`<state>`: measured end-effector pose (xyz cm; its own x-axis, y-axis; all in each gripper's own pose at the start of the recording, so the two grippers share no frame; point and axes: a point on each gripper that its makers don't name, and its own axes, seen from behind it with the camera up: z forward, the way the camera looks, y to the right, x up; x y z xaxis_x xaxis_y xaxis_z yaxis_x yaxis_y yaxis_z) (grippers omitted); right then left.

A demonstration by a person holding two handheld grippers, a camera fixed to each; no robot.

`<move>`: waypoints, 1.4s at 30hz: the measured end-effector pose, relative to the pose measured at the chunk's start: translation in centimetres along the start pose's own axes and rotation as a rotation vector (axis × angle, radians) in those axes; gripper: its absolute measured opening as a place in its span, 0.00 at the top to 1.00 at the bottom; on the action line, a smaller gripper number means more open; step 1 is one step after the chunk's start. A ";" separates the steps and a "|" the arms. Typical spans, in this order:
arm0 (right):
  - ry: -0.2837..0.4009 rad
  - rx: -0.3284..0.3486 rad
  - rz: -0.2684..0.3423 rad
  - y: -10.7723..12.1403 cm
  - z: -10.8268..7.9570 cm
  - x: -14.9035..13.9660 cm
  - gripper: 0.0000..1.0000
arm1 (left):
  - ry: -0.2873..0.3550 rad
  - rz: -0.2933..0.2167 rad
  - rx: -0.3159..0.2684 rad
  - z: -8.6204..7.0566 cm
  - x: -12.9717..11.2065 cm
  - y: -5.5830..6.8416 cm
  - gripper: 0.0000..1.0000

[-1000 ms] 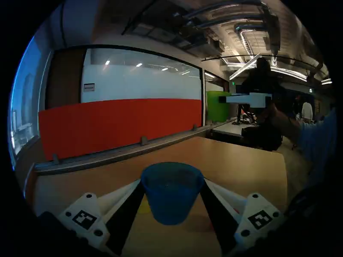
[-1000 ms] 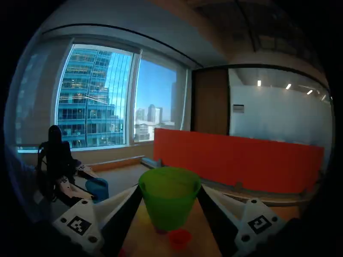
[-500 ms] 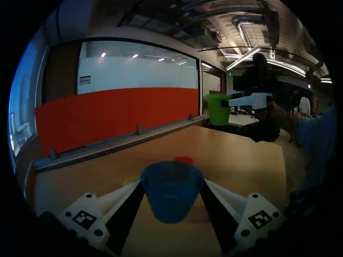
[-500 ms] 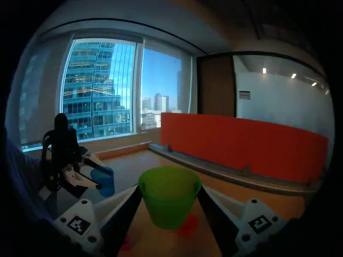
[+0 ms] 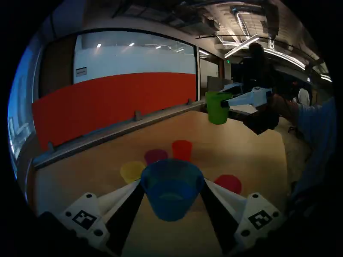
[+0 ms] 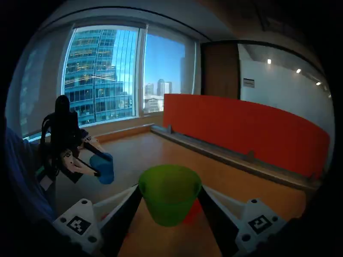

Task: Pour water

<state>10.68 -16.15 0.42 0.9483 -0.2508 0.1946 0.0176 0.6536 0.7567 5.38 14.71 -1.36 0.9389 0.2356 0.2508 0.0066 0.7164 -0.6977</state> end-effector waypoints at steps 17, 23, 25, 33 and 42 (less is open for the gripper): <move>-0.141 -0.010 -0.014 0.7 1.1 -6.7 0.08 | -0.154 0.018 -0.026 1.5 -5.1 0.9 0.14; -0.169 -0.007 -0.004 0.7 1.6 -8.4 0.08 | -0.207 0.011 -0.043 2.0 -6.9 1.3 0.13; -0.175 -0.005 -0.001 0.7 1.7 -8.9 0.08 | -0.221 0.007 -0.048 2.2 -7.5 1.4 0.14; -0.190 -0.001 0.005 0.5 2.0 -9.9 0.08 | -0.253 -0.010 -0.058 2.8 -9.3 1.4 0.13; -0.195 0.000 0.007 0.4 2.2 -10.1 0.08 | -0.282 -0.019 -0.067 3.2 -10.9 1.5 0.13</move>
<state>0.38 -14.88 0.09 0.8689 -0.3800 0.3173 0.0110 0.6557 0.7549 -5.95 15.34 -2.97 0.8056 0.4025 0.4347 0.0551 0.6797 -0.7314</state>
